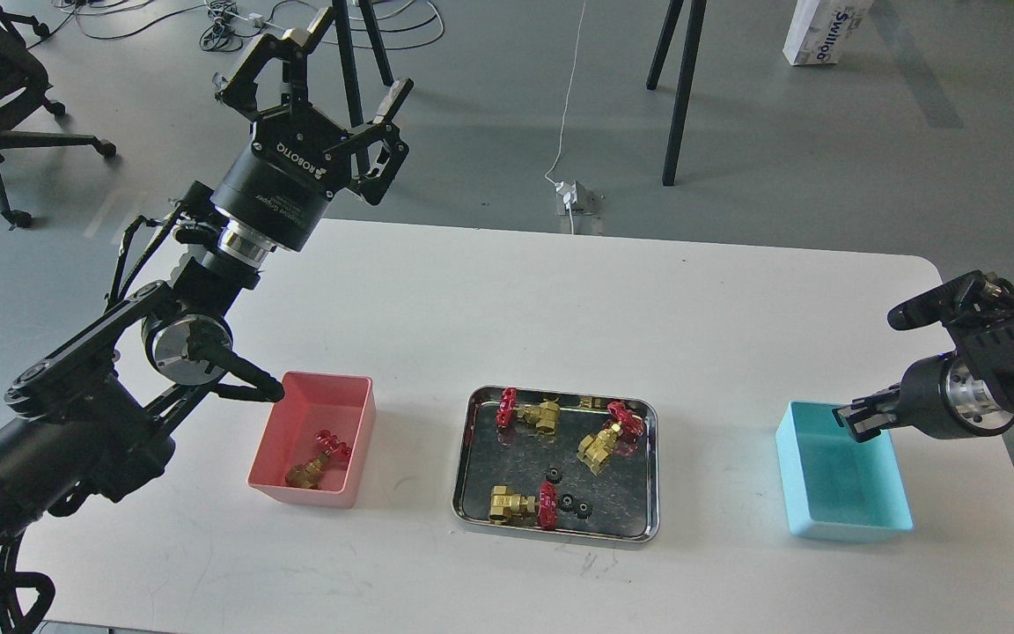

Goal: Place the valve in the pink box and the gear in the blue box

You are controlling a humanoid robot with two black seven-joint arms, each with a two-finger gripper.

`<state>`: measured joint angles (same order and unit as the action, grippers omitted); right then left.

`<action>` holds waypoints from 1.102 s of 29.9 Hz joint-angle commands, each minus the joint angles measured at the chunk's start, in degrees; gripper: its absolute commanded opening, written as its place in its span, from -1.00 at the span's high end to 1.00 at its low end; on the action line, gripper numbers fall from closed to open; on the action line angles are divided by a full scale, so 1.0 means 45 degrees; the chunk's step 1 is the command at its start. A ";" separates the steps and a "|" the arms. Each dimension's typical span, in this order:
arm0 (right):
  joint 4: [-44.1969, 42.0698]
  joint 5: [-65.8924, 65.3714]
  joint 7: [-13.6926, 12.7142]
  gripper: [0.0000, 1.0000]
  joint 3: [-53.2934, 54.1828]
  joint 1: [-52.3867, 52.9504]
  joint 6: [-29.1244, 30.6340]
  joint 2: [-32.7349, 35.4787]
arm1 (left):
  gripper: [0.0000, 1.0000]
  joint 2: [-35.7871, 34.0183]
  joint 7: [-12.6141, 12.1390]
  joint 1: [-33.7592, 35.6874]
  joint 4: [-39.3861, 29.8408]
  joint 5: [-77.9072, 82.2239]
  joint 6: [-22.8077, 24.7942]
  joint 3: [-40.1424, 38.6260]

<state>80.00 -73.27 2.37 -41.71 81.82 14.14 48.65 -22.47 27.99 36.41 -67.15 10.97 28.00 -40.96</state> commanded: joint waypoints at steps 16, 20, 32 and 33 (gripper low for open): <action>-0.0528 0.1100 0.0020 -0.97 0.4181 -0.0859 -0.0347 0.0284 | -0.64 0.0481 0.0003 0.0482 0.2594 0.0024 0.0000 0.0020; -0.2343 0.6190 0.0176 -0.97 0.7738 -0.1482 -0.1011 -0.0475 | -0.90 0.0386 0.0003 0.1069 0.3690 0.0373 0.0000 0.0156; -0.7907 1.5461 0.4390 -0.98 1.4170 -0.4254 0.3081 -0.3718 | -0.99 0.0715 0.0003 0.3004 0.9351 0.1528 0.0000 0.0431; -0.8455 1.5461 0.4704 -0.98 1.4268 -0.4489 0.3081 -0.4107 | -0.99 0.0871 0.0003 0.3004 0.9645 0.1470 0.0000 0.0372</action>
<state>48.65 -4.78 17.84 19.89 65.39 24.37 33.35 -19.95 28.01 49.62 -27.92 18.93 28.00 -38.68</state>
